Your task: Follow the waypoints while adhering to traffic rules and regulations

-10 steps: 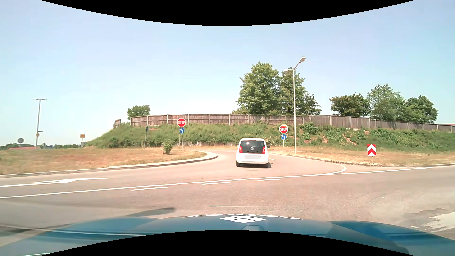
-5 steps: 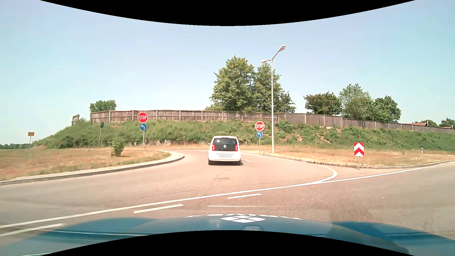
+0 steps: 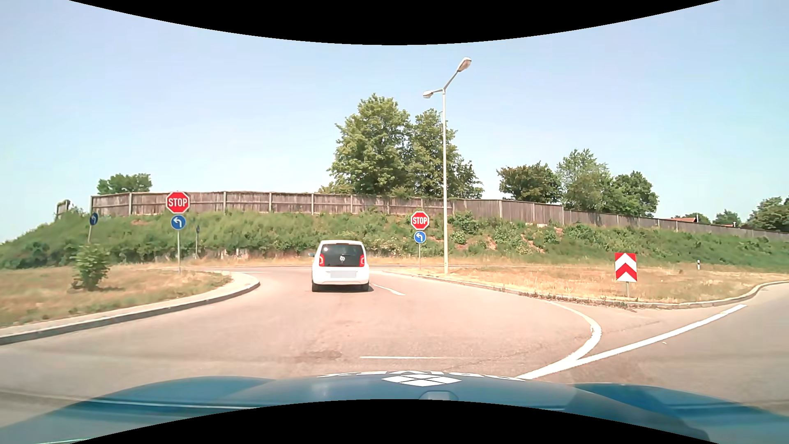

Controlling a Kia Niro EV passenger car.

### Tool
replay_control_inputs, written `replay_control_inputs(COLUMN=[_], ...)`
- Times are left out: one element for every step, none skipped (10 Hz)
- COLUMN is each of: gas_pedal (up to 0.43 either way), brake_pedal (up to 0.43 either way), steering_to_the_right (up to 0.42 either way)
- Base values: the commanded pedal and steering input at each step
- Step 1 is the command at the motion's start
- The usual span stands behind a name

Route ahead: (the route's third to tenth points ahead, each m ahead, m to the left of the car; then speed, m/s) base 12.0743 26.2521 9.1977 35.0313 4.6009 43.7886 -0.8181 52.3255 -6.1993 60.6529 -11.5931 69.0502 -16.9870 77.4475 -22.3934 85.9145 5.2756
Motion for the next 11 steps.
replay_control_inputs(gas_pedal=[0.028,0.028,0.028,0.028,0.028,0.039,0.098,0.098,0.098,0.098,0.098], brake_pedal=[0.000,0.000,0.000,0.000,0.000,0.000,0.000,0.000,0.000,0.000,0.000], steering_to_the_right=[0.067,0.039,0.030,0.017,0.001,-0.024,-0.048,-0.068,-0.083,-0.094,-0.106])
